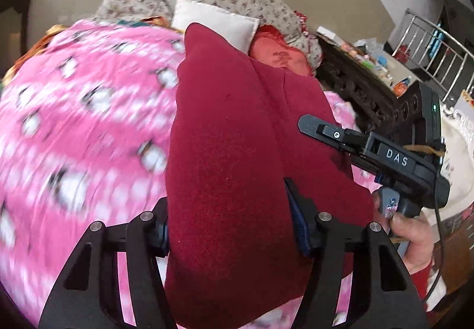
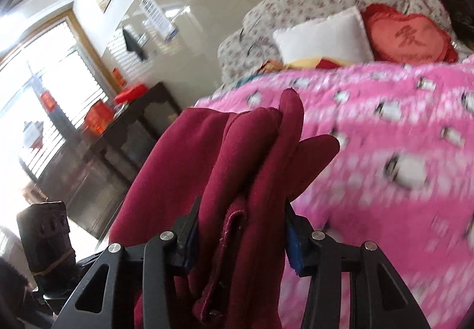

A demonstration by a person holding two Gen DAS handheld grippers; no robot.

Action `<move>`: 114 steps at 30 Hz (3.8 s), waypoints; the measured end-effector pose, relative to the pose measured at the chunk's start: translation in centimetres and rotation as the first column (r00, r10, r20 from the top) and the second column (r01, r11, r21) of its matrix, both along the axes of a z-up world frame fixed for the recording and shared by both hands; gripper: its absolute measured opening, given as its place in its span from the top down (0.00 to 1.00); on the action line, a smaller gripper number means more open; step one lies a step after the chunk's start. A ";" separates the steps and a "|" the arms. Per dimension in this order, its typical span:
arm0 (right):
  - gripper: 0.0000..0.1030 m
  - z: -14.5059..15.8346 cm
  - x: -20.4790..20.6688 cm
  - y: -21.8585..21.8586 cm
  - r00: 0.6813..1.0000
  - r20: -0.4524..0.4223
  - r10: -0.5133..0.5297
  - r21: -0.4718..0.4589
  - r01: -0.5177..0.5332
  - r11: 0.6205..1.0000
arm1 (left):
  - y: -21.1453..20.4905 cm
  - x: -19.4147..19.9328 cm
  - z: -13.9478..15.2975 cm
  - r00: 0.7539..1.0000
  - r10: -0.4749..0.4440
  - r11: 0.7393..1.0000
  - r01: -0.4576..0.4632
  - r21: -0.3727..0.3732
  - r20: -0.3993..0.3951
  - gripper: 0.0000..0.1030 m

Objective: Fold small clothes

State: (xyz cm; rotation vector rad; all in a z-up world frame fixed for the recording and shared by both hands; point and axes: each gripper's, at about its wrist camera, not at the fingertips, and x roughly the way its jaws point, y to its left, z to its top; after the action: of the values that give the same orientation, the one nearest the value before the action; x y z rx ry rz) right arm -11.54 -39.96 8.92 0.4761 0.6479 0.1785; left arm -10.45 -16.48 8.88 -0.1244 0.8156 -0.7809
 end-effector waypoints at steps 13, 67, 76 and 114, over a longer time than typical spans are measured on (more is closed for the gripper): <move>0.45 -3.2 -2.9 -0.1 0.992 -0.117 -0.053 0.016 0.055 0.998 | 3.0 -1.7 -5.0 0.986 0.154 0.982 -0.146 0.118 -0.064 0.32; 0.51 -0.2 -10.9 10.4 1.000 -0.015 0.022 -0.321 -0.026 0.947 | 3.3 -5.4 -1.6 0.935 0.266 0.927 -0.315 0.205 0.235 0.31; 0.51 1.0 -12.4 11.1 1.000 0.001 0.023 -0.314 -0.022 0.949 | 3.7 -7.4 0.0 0.917 0.276 0.926 -0.334 0.177 0.287 0.31; 0.50 -1.7 -9.9 12.1 0.999 -0.047 0.028 -0.289 -0.040 0.956 | 3.6 -6.8 -1.9 0.915 0.294 0.912 -0.355 0.207 0.276 0.31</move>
State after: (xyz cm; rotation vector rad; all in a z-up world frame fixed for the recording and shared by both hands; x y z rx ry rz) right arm -21.40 -27.88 7.19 0.1862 0.7112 0.1030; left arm -17.28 -12.92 6.94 0.0615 0.6349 -0.3596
